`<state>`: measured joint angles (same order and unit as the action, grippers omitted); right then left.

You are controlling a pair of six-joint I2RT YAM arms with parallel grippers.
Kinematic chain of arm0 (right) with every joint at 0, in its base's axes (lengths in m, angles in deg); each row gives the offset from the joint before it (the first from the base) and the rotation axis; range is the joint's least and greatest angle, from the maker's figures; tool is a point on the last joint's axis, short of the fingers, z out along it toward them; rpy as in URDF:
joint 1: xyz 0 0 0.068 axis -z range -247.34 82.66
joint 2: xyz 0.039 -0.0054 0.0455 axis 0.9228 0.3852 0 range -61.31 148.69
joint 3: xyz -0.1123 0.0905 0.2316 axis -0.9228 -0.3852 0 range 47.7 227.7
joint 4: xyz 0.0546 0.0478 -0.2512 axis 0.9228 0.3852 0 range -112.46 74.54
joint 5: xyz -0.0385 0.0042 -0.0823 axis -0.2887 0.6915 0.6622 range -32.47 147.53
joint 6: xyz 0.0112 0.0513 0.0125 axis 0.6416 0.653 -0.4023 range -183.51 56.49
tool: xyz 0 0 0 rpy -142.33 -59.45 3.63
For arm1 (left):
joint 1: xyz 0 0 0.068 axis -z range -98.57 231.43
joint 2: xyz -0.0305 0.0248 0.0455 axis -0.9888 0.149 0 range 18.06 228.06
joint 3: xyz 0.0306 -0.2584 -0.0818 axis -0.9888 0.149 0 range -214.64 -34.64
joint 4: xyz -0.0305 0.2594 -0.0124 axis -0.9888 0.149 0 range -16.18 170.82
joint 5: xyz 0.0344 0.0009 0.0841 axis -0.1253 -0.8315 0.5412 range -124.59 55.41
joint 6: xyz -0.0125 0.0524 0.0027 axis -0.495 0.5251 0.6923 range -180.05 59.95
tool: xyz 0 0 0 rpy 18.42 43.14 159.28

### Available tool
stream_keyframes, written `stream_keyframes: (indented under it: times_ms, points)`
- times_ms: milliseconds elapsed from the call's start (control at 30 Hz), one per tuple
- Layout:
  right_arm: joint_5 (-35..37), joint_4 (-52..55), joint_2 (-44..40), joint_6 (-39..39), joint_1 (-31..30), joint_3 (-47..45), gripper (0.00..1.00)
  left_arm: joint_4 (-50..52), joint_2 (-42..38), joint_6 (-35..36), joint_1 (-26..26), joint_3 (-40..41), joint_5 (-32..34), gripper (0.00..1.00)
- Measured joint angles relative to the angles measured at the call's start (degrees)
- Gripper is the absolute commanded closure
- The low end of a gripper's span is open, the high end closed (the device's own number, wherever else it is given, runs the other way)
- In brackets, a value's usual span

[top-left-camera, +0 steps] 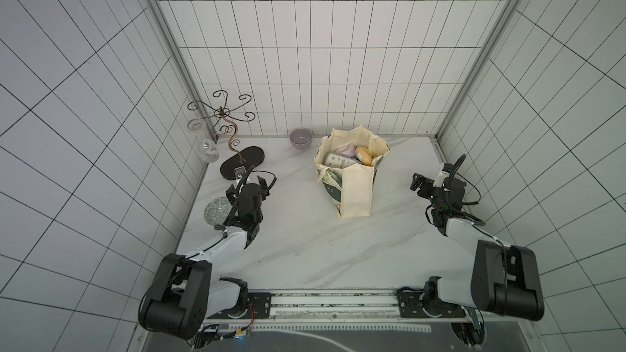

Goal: Put the alarm clock into the canvas bag
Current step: Reset both arms

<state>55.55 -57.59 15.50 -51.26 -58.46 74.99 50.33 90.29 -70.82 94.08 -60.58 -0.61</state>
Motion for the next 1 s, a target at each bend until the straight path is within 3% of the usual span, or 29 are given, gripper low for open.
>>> stream_keyframes:
  times_ms: [200, 367, 733, 900, 1000]
  points:
    - [0.96, -14.69, 4.9, -4.9, -1.16, -6.23, 0.0, -11.39, 3.87, 2.03, -0.35, 4.48, 0.0, 0.03]
    - [1.31, -24.06, 9.25, -8.02, -3.26, -8.59, 0.0, -14.88, 6.67, 3.8, -0.72, 5.22, -2.56, 0.03]
    - [1.44, -32.5, 11.32, -11.47, -5.2, -10.38, 0.0, -23.74, 7.48, 8.76, -1.18, 6.23, -4.31, 0.03]
    - [2.05, -33.81, 11.39, -12.26, -5.95, -10.47, 0.0, -35.98, 17.77, 11.76, -2.29, 8.76, -8.41, 0.03]
    - [2.51, -34.27, 11.39, -12.52, -5.95, -10.47, 0.0, -35.76, 19.45, 12.55, -2.6, 8.87, -10.45, 0.03]
